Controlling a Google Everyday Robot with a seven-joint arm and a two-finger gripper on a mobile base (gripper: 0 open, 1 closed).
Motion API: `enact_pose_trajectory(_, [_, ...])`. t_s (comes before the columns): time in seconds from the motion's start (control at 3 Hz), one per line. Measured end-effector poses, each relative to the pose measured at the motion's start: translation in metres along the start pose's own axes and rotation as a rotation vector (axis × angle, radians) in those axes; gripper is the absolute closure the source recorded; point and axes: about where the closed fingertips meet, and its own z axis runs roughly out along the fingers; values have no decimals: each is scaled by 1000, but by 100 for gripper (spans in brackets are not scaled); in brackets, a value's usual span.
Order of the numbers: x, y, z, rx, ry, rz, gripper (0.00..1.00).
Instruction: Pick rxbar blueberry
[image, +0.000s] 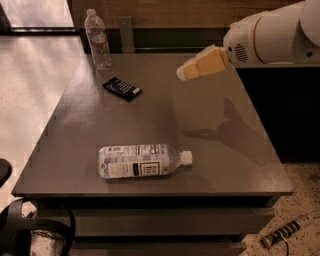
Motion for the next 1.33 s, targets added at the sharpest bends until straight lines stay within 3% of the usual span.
enact_pose_trajectory(0.33, [0,0,0,0,0,0,0])
enact_pose_trajectory(1.0, [-24,19,96,-97,-128,0,0])
enact_pose_trajectory(1.33, [-29,40,141,-151,-185,24,0])
